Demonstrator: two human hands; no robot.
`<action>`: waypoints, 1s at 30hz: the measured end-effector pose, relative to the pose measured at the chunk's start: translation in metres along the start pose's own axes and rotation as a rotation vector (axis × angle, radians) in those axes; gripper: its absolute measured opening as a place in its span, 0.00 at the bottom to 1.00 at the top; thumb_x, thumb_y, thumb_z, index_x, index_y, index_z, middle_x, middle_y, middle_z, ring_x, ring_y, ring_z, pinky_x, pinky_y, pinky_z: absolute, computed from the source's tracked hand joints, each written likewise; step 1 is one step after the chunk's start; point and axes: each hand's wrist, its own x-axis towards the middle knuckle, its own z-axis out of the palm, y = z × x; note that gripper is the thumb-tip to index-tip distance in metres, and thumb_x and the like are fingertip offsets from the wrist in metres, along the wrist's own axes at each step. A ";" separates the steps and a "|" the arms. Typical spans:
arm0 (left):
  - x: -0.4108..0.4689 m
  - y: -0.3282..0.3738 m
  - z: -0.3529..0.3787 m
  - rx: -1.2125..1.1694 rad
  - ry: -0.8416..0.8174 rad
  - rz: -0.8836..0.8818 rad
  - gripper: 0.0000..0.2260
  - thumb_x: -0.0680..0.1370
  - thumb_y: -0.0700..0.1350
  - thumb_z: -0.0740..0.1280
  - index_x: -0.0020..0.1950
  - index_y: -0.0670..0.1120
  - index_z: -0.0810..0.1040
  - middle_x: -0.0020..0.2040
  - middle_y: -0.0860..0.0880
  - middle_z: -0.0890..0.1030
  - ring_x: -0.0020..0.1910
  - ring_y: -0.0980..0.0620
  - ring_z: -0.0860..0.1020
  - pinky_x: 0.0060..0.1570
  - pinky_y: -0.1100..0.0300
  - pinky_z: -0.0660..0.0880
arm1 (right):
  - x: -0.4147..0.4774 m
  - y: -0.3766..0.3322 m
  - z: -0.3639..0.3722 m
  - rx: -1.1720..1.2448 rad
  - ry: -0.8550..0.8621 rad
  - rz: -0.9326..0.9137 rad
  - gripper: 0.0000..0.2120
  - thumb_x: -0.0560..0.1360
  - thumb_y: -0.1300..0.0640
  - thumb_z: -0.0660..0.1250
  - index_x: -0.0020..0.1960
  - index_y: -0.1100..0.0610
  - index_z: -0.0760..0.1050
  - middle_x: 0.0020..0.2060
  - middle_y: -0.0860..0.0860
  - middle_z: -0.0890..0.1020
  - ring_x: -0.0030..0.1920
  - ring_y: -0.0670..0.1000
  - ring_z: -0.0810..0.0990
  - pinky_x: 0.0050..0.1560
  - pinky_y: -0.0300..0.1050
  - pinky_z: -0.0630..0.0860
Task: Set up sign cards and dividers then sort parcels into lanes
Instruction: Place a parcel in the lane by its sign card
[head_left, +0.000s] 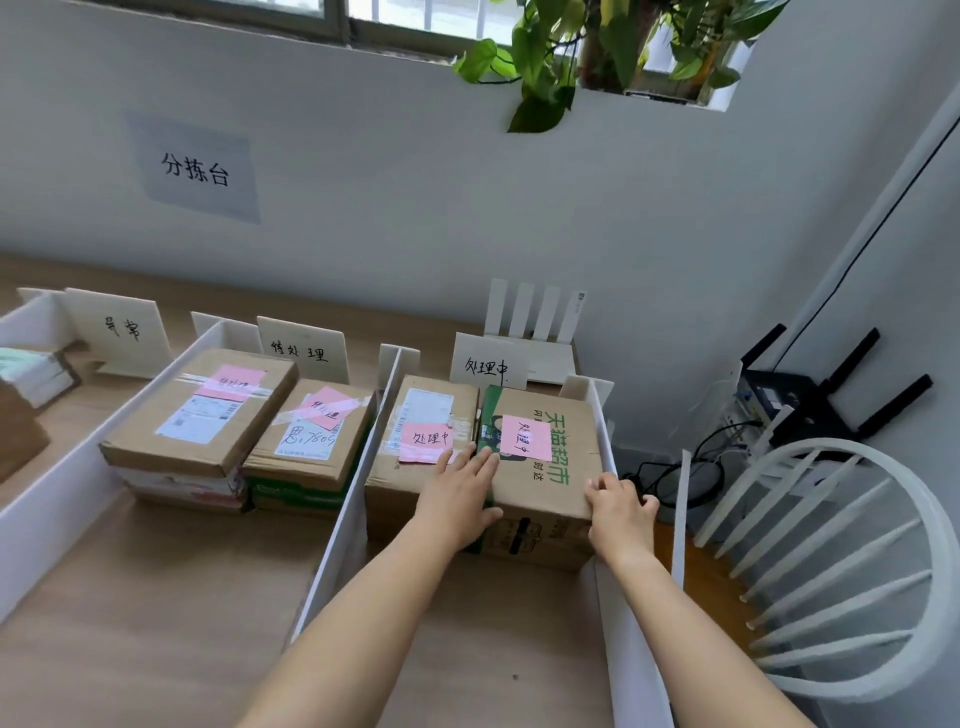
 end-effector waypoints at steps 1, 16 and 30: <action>-0.006 -0.009 -0.008 0.010 0.037 0.013 0.32 0.80 0.56 0.59 0.78 0.48 0.48 0.79 0.50 0.49 0.77 0.50 0.45 0.75 0.51 0.42 | 0.000 -0.001 -0.001 0.003 -0.027 0.010 0.22 0.77 0.59 0.64 0.70 0.52 0.67 0.64 0.50 0.69 0.64 0.52 0.68 0.65 0.54 0.64; -0.190 -0.212 -0.141 0.040 0.298 -0.357 0.39 0.68 0.60 0.72 0.73 0.49 0.60 0.72 0.48 0.65 0.71 0.48 0.63 0.70 0.55 0.58 | -0.045 -0.178 -0.098 0.672 0.058 -0.055 0.26 0.68 0.54 0.75 0.62 0.56 0.70 0.59 0.56 0.76 0.59 0.58 0.74 0.57 0.53 0.73; -0.463 -0.372 -0.218 0.157 0.251 -0.682 0.43 0.68 0.60 0.72 0.76 0.50 0.55 0.74 0.47 0.62 0.73 0.48 0.61 0.69 0.52 0.60 | -0.192 -0.445 -0.186 0.809 0.093 -0.486 0.30 0.65 0.54 0.77 0.63 0.56 0.71 0.54 0.53 0.76 0.58 0.54 0.73 0.53 0.45 0.69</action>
